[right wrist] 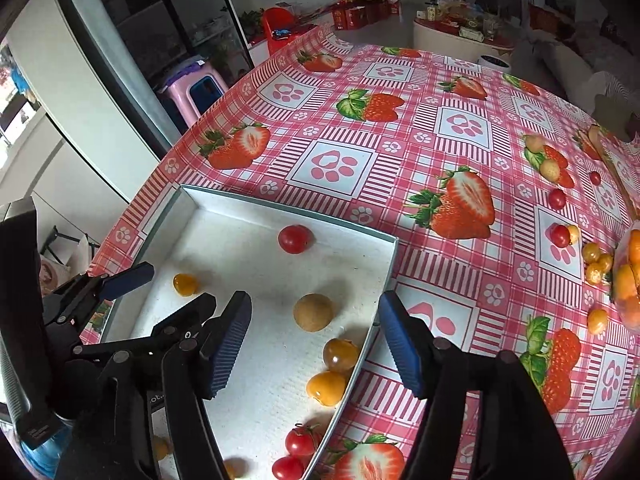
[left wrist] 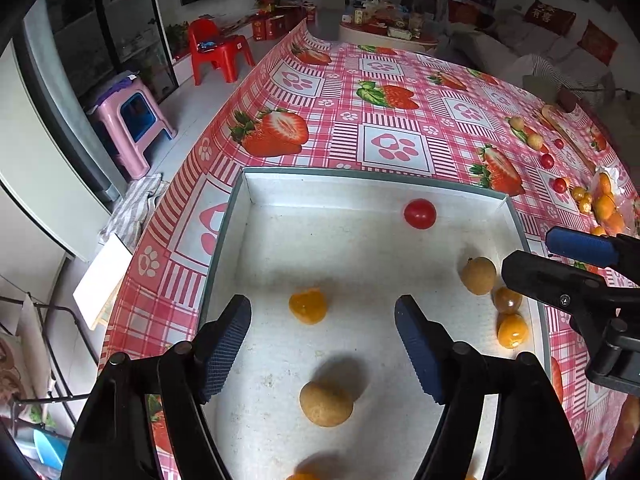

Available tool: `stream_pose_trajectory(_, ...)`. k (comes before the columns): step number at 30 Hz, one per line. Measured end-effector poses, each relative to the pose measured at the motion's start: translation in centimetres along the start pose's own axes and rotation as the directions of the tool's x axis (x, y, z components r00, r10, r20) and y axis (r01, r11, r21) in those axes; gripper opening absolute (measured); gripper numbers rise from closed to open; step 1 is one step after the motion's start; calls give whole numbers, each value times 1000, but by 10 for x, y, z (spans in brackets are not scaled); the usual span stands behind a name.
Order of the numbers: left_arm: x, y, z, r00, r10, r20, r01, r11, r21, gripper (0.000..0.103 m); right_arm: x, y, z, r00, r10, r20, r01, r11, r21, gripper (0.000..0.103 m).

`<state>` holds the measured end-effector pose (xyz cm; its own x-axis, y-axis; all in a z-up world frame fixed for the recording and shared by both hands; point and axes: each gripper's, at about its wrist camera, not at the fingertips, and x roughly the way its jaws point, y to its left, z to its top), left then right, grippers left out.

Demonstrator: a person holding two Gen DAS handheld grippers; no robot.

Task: Organize fruits

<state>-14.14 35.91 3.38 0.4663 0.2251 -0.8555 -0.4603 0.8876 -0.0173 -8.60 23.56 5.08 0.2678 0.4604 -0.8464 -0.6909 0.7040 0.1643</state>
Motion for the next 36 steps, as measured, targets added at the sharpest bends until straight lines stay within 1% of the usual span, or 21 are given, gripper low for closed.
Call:
stream_pose_trajectory(2,-7,0,-3,1000,0,10,0,1000,-4,76,-8,-4,-5,1000,-2,4,2,1000,20,73)
stream_pose_trajectory(5,-18,0,-10,1000,-18,11,18,1000,-20,76,-19,-10,-16,1000,3,3,-3,999,42,78)
stream_pose_trajectory(6,-22,0,-13,1000,-21,9,21,999,-27,85,-23,-10,-20,1000,6,5,-6,999,44,79)
stream_pose_trajectory(7,-26,0,-17,1000,-19,16,20,999,-33,99,-27,-10,-25,1000,9,6,-9,999,41,80)
stream_pose_trajectory(8,-32,-1,-21,999,-17,35,18,999,-34,102,-31,-9,-30,1000,8,6,-9,999,38,80)
stream_pose_trajectory(9,-38,-2,-26,999,-14,49,15,999,-32,102,-35,-8,-35,1000,5,8,-5,999,35,81)
stream_pose_trajectory(14,-57,-6,-44,997,-42,65,44,998,-38,102,-55,-5,-58,1000,3,11,-4,999,42,85)
stream_pose_trajectory(17,-68,-9,-56,997,-30,77,32,999,-36,102,-64,-1,-71,1000,15,13,-16,999,47,90)
stream_pose_trajectory(20,-77,-12,-66,996,-12,86,15,999,-33,102,-72,4,-82,1000,16,19,-17,999,39,98)
stream_pose_trajectory(21,-80,-12,-69,996,-2,89,5,999,-32,102,-74,6,-85,1000,16,20,-16,999,36,103)
stream_pose_trajectory(26,-87,-15,-84,995,35,89,-33,999,-27,102,-82,18,-97,1000,10,20,-11,1000,20,103)
stream_pose_trajectory(30,-91,-14,-96,996,43,79,-40,998,-39,102,-86,27,-107,1000,-19,21,19,1000,1,103)
stream_pose_trajectory(36,-99,-12,-113,994,58,95,-53,997,-54,102,-92,30,-126,998,-56,30,55,998,27,103)
